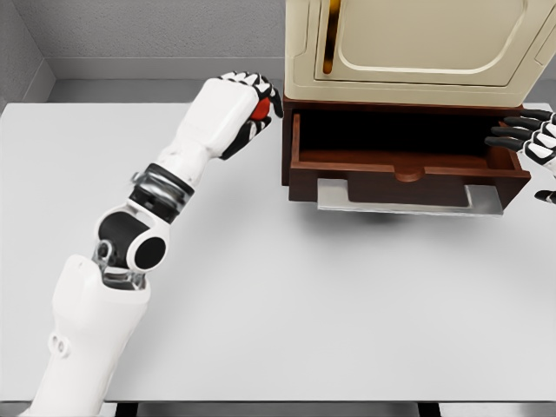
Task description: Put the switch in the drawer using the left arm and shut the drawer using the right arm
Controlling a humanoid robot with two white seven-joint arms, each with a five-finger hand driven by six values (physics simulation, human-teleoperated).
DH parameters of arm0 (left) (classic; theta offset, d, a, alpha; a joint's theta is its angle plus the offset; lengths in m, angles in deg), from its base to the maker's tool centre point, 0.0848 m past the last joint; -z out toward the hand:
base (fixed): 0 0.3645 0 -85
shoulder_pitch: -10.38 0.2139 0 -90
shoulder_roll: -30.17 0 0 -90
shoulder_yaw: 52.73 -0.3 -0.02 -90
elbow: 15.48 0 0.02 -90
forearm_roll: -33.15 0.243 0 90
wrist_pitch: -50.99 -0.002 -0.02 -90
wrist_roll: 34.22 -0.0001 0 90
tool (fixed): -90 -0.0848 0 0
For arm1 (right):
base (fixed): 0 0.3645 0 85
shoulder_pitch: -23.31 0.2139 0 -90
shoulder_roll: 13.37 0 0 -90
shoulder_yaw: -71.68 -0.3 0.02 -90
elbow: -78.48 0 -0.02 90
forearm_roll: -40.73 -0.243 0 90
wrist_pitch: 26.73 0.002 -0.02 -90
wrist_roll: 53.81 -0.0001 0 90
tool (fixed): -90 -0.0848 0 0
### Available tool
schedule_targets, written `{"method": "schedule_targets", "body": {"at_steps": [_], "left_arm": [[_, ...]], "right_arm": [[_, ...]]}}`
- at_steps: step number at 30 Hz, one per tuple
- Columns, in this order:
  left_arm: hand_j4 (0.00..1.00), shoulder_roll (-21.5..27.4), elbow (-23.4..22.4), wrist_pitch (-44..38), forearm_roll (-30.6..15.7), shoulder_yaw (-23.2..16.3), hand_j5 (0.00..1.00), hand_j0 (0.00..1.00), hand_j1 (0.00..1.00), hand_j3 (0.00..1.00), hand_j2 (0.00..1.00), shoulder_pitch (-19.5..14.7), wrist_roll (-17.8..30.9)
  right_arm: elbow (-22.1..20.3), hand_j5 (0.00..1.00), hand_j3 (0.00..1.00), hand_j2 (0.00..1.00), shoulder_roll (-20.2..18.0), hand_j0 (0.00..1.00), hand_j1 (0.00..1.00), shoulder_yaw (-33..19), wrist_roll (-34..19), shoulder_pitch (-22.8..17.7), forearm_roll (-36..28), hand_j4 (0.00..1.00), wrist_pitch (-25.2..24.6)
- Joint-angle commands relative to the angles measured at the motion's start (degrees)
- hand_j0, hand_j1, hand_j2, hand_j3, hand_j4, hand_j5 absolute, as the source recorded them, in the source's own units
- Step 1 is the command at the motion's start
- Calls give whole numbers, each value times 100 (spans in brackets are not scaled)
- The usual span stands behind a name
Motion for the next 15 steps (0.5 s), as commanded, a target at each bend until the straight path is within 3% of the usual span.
{"method": "schedule_targets", "body": {"at_steps": [1, 6, 15], "left_arm": [[31, -84, 3, -3, 34, -131, 31, 31, 31, 31, 31, -26, 4], [31, -128, 3, -3, 78, -306, 31, 31, 31, 31, 31, -185, -5], [31, -409, 3, -38, 773, -772, 31, 31, 31, 31, 31, -325, 4]], "right_arm": [[12, 100, 100, 100, -12, 100, 100, -4, 3, 0, -39, 100, 8], [38, 100, 100, 100, -12, 100, 100, -4, 3, 0, -39, 100, 8], [47, 100, 100, 100, -21, 100, 100, -4, 3, -35, -30, 100, 8]]}}
